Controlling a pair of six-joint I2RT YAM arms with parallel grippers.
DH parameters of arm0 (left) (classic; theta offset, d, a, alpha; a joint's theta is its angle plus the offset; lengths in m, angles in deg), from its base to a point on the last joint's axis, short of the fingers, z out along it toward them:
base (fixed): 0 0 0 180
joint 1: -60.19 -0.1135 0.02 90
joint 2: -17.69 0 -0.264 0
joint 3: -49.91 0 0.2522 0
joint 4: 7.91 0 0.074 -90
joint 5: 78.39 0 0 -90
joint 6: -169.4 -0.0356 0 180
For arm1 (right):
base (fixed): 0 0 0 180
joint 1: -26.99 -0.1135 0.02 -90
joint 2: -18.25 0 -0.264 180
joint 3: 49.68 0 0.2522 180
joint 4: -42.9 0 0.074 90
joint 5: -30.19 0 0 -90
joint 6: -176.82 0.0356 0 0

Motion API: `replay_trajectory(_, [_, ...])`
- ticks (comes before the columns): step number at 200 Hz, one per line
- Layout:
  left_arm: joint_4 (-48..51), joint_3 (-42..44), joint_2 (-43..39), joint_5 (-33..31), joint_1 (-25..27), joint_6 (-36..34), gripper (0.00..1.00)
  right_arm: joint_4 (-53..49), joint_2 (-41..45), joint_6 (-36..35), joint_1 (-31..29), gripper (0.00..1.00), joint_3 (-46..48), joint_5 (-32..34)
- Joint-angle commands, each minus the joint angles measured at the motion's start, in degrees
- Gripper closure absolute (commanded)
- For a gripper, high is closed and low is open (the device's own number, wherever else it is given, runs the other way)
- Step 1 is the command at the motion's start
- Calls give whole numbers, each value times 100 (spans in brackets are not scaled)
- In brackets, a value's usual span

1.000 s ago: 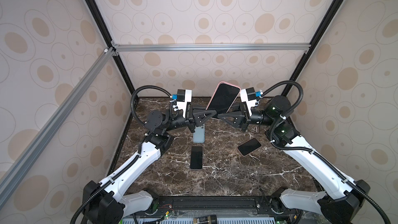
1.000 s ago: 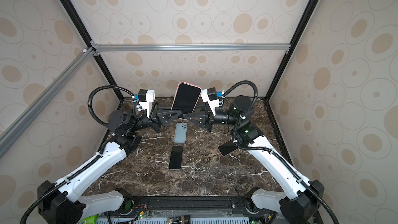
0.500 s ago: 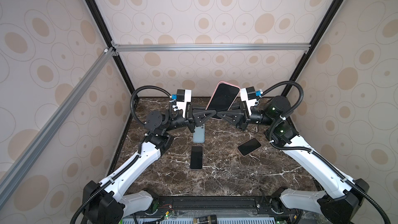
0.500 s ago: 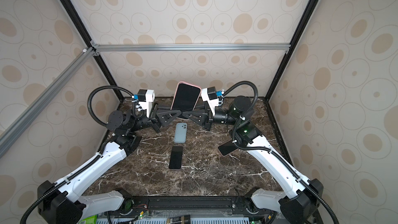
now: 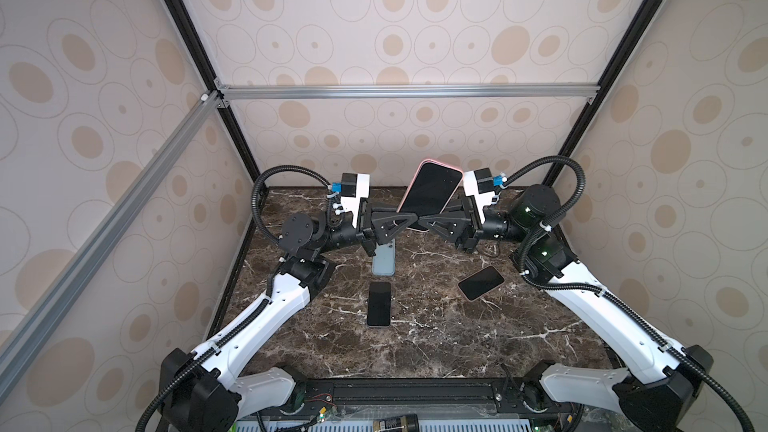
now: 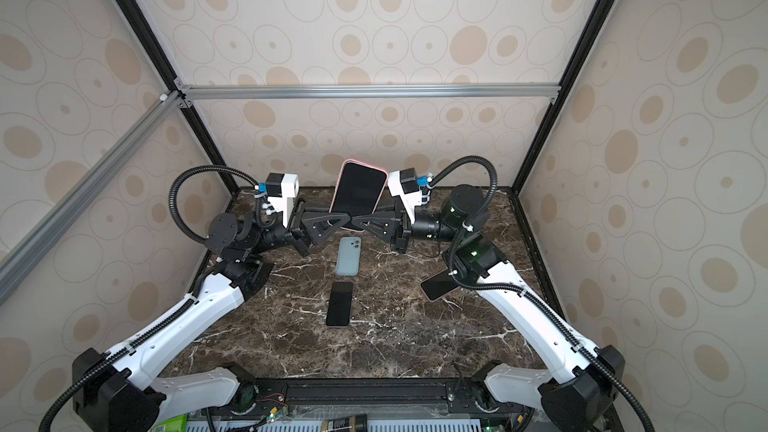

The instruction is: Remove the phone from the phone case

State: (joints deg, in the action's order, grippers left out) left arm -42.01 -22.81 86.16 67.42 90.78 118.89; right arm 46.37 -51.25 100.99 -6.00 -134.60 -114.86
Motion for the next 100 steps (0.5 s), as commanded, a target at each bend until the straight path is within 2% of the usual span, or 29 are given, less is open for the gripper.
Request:
replay_trajectory(1, [22,-160,-137,-293,-5,-385,79,-511,152,-477,-71,100,-126,161])
replay_trajectory(11, [378,-168,-241,-548,-3,-793,58,-789,214,-704,-68,100,-159,266])
replay_trajectory(18, [722,-182,-329,-794,-1,-1182,47,-1039,255,-886,-75,100,-174,364])
replay_trajectory(38, [1440,-233,-545,-1520,-2,-1904,36,-1695,386,-1351,-68,100,-229,870])
replay_trajectory(56, [1819,-279,-703,-2092,25,-2334,18,-2333,445,-1621,-68,100,-347,1520])
replay_trajectory(73, [2224,-388,-789,-2548,136,-2821,15,-2835,459,-1819,-69,100,-468,1942])
replay_trajectory(100, [3022,-733,-757,-3345,558,-3829,15,-3114,509,-2010,-69,100,-480,2213])
